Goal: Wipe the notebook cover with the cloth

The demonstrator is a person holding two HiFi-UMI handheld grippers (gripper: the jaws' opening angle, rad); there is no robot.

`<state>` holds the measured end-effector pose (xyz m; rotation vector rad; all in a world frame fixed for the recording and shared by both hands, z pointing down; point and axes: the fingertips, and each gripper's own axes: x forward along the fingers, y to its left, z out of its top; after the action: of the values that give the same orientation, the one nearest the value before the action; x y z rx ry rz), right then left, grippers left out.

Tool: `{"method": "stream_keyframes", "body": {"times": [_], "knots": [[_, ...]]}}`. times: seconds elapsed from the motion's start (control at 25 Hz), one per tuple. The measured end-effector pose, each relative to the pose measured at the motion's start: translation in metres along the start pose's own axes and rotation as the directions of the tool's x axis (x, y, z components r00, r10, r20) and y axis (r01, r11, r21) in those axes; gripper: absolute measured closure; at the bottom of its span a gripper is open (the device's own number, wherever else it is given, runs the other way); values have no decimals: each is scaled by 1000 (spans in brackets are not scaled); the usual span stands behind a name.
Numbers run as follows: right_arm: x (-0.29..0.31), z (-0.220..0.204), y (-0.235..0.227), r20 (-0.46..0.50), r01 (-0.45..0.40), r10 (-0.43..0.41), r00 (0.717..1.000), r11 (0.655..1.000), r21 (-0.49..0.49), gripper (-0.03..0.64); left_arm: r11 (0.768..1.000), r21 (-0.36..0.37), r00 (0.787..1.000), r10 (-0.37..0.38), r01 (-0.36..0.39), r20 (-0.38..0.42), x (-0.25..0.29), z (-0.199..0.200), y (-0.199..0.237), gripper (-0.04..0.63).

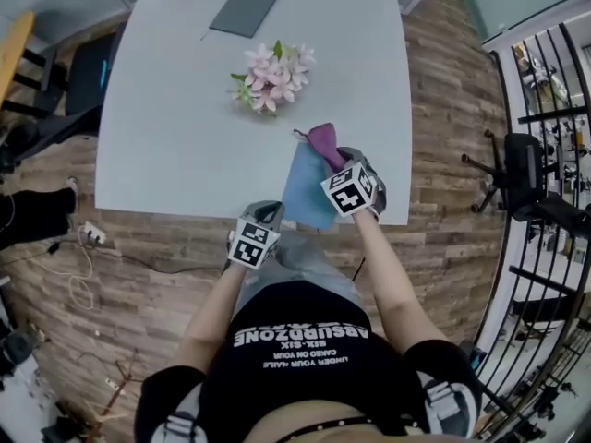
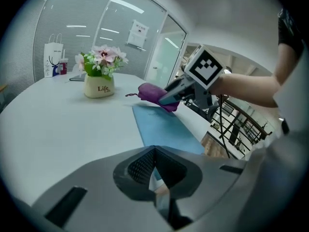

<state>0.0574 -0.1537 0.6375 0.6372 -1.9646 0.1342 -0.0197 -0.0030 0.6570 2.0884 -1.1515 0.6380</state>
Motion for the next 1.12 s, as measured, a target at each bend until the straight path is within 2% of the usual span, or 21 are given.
{"method": "stream_keyframes", "body": {"times": [0.24, 0.48, 0.68, 0.96, 1.12], "knots": [[23, -6, 2, -61, -8, 5, 998, 998, -57, 477, 1000, 8, 999, -7, 8, -54, 12, -13, 1, 580], [31, -6, 1, -89, -11, 6, 996, 998, -60, 477, 999, 29, 995, -19, 22, -101, 17, -16, 5, 580], [35, 3, 8, -91, -20, 11, 996, 995, -94, 477, 997, 70, 994, -20, 27, -110, 18, -16, 4, 580], [38, 8, 15, -80, -20, 12, 997, 994, -105, 477, 997, 65, 994, -22, 29, -104, 18, -15, 5, 580], [36, 10, 23, -68, -45, 39, 997, 995, -90, 477, 997, 66, 994, -20, 27, -103, 18, -16, 5, 580]]}}
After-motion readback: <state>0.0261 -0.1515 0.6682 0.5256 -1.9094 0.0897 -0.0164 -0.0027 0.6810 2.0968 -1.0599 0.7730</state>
